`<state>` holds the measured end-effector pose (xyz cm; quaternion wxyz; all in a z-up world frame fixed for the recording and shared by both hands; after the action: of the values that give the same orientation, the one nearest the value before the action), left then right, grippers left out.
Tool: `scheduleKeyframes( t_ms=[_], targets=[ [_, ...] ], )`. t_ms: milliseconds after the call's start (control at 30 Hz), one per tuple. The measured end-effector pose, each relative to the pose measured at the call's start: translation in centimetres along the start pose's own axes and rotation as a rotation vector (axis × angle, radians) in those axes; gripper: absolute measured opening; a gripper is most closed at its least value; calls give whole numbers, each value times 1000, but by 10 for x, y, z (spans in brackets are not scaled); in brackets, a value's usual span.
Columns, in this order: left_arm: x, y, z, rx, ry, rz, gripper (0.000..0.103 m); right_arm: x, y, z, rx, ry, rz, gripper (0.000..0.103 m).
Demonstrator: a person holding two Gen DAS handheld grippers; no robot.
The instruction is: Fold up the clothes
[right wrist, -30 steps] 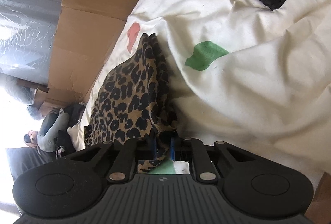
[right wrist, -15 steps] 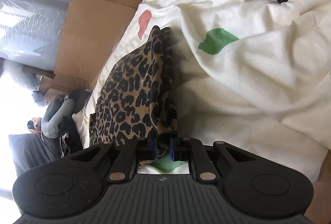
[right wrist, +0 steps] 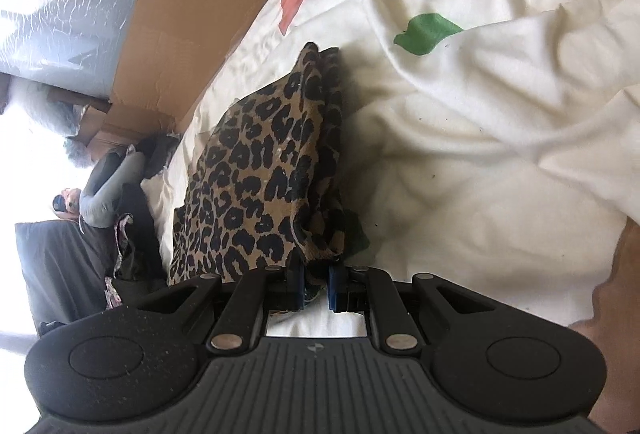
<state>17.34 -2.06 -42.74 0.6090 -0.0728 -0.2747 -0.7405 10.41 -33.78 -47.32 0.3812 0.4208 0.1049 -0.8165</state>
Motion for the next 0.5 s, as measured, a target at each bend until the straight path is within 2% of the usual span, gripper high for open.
scheduleKeyframes(
  t_ms=[133, 233, 333, 433, 500],
  targets=[
    [14, -6, -7, -44, -27, -21, 4, -1, 13, 6, 31, -17, 15, 9],
    [29, -13, -10, -83, -35, -118, 4, -2, 28, 13, 63, -27, 23, 8],
    [37, -17, -10, -115, -87, -140, 5, -2, 41, 15, 80, -38, 41, 8],
    [35, -13, -7, -146, -69, -187, 5, -1, 55, 19, 100, -47, 42, 8],
    [30, -14, -3, -153, -70, -188, 9, 0, 66, 21, 115, -53, 28, 8]
  ],
)
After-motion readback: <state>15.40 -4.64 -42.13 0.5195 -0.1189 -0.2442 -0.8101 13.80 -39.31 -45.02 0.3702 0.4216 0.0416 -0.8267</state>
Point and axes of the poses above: each gripper's, at about its wrist camera, not at the fingertips, and z roughly against the way its jaws point, x to its right, y to its top, the point moved 10 cm from there along -z, roughly the way its jaws point, and after that the axes turned 2 degrees about -z, right-handed, at the moved point
